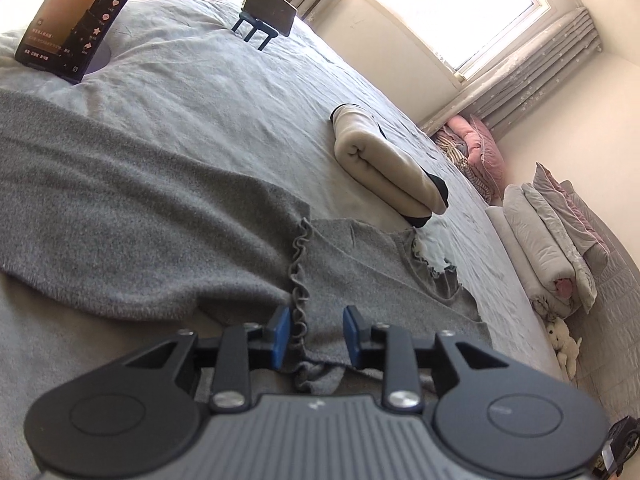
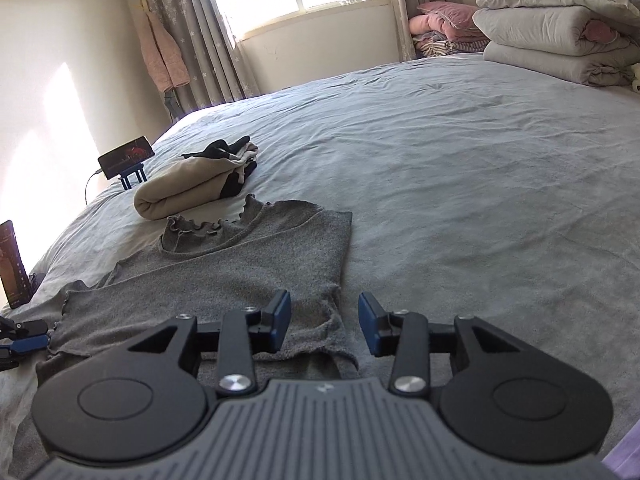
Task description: Fold clothes
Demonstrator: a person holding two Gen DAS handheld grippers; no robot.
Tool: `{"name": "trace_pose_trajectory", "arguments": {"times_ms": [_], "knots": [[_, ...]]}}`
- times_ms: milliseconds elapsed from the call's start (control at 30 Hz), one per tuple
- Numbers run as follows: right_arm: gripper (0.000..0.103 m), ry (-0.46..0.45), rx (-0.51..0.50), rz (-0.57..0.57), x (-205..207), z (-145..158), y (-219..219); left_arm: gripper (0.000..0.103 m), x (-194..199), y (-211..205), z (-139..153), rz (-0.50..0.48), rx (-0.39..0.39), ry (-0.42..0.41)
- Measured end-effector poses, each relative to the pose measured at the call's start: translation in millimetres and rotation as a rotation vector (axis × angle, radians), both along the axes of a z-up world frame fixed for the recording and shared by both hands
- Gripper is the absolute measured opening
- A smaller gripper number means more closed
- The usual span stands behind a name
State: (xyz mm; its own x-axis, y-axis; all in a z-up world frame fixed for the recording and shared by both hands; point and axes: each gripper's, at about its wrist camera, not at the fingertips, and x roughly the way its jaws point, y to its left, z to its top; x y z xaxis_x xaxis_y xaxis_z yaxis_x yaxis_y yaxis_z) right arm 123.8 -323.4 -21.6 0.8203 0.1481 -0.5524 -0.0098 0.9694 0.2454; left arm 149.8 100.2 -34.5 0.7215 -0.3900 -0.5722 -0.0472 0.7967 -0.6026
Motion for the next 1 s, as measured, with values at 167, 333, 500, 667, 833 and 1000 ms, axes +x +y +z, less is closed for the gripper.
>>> {"name": "trace_pose_trajectory", "arguments": {"times_ms": [167, 333, 500, 667, 833, 1000], "knots": [[0.012, 0.057, -0.056, -0.025, 7.7, -17.4, 2.5, 0.018, -0.9, 5.9, -5.4, 0.036, 0.04, 0.059], [0.03, 0.038, -0.077, -0.038, 2.7, -12.6, 9.6, 0.031, -12.0, 20.6, 8.3, 0.126, 0.068, 0.068], [0.052, 0.035, -0.092, -0.033, 0.4, -8.0, 15.0, 0.047, -19.9, 35.0, 19.0, 0.249, 0.125, 0.095], [0.062, 0.024, -0.086, -0.036, 0.3, 4.2, 22.1, 0.065, -33.8, 52.6, 28.0, 0.45, 0.188, 0.098], [0.066, -0.002, -0.081, -0.001, -2.2, 14.4, 36.3, 0.073, -48.6, 76.2, 27.4, 0.68, 0.211, 0.094], [0.075, -0.027, -0.079, 0.036, -2.5, 21.7, 51.6, 0.073, -60.2, 97.7, 20.9, 0.855, 0.203, 0.073]]}}
